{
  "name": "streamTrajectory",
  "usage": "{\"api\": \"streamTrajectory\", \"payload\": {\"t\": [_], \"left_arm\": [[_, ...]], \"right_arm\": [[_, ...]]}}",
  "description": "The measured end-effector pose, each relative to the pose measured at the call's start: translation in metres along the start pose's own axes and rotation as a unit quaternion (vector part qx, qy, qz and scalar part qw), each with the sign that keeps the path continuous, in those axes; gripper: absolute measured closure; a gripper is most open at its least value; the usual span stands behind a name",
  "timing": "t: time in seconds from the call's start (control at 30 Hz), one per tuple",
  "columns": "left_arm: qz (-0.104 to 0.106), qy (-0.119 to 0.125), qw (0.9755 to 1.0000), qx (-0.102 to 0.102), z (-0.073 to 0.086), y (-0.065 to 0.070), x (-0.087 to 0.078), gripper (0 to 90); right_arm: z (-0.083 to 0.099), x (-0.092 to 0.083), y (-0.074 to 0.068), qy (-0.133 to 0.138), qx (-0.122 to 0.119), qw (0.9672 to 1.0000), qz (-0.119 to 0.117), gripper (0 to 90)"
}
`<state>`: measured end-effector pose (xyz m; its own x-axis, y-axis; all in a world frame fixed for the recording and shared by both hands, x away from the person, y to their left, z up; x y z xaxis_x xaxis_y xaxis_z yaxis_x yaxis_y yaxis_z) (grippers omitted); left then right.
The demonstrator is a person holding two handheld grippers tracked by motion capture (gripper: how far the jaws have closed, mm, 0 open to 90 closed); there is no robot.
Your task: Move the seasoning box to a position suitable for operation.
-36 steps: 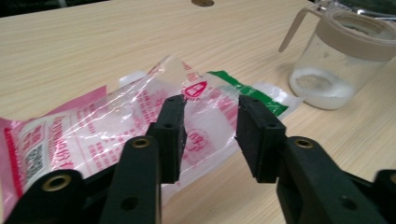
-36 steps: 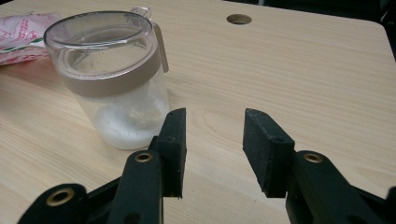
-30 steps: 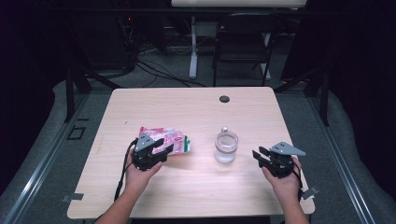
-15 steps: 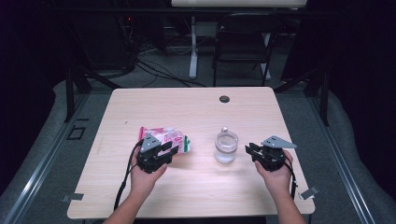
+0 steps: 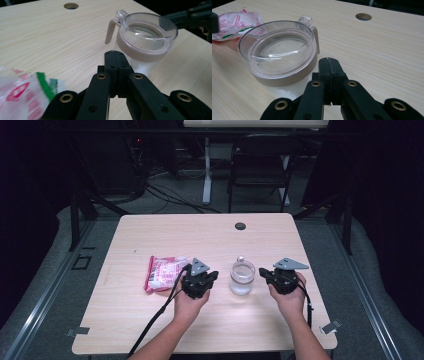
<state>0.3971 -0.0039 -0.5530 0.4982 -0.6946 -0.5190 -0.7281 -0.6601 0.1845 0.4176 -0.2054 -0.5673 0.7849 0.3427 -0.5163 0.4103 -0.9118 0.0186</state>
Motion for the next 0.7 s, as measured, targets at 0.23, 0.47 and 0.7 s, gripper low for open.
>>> {"api": "streamTrajectory", "payload": {"t": [0.23, 0.47, 0.7], "left_arm": [[-0.009, -0.034, 0.9994, -0.001, 0.006, 0.007, 0.036, 90.0], [-0.019, -0.031, 0.9993, 0.009, 0.004, 0.007, 0.047, 90.0], [-0.018, -0.034, 0.9992, 0.012, 0.004, 0.006, 0.050, 90.0]], "right_arm": [[-0.002, 0.011, -0.002, -0.006, -0.004, 1.0000, -0.005, 90.0], [-0.002, 0.015, -0.005, -0.009, -0.005, 0.9999, -0.011, 90.0], [-0.001, 0.016, -0.005, -0.011, -0.007, 0.9999, -0.009, 90.0]]}}
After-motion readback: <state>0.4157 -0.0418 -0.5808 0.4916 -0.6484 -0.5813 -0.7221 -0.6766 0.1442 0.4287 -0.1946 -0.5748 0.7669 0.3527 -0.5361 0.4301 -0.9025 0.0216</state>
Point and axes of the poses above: each handheld gripper's, and its own axes: x roughly forward along the jaws, z roughly out of its underside, y roughly to its right, the point moved 8 cm from there along x, roughly forward along the jaws, and after that the axes turned 8 degrees about z, right-handed, at the moved point
